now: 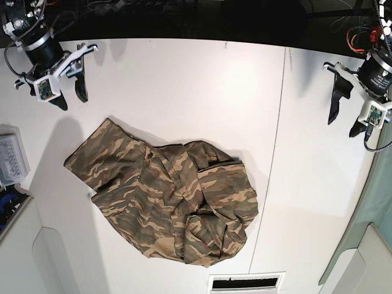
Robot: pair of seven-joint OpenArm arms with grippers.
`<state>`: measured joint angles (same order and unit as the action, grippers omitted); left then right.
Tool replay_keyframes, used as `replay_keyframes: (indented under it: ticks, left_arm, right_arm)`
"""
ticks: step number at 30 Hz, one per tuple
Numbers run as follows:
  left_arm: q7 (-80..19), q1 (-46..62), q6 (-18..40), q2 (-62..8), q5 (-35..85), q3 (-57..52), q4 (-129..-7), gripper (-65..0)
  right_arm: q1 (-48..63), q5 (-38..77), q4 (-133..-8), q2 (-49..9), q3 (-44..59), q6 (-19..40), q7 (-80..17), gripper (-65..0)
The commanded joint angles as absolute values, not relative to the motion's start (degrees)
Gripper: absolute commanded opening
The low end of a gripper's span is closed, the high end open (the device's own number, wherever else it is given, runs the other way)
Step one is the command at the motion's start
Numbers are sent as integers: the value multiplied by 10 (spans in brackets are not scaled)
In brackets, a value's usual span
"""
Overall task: Layout the t-shirt on the table in an organized manner, then fold the t-shirt properly
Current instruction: 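Lower both grippers and grasp two edges of the camouflage shirt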
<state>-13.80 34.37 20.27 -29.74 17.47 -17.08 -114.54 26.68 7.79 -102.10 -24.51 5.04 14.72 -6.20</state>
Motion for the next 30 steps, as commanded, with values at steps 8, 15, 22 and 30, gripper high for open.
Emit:
replay_keyframes:
  ticks: [8, 15, 22, 30]
  left_arm:
    - [-126, 128, 156, -298, 165, 11, -1007, -274]
    - [-127, -36, 157, -227, 160, 122, -843, -274]
    - [-119, -98, 157, -159, 120, 172, -755, -274]
    - [-65, -118, 143, -124, 71, 211, -674, -274]
  right_arm:
    - [65, 74, -823, -173, 40, 150, -63, -369]
    - [-38, 38, -696, -113, 40, 161, -63, -369]
    - [-41, 23, -659, -91, 40, 163, -63, -369]
    - [-41, 23, -623, -92, 40, 163, -62, -369]
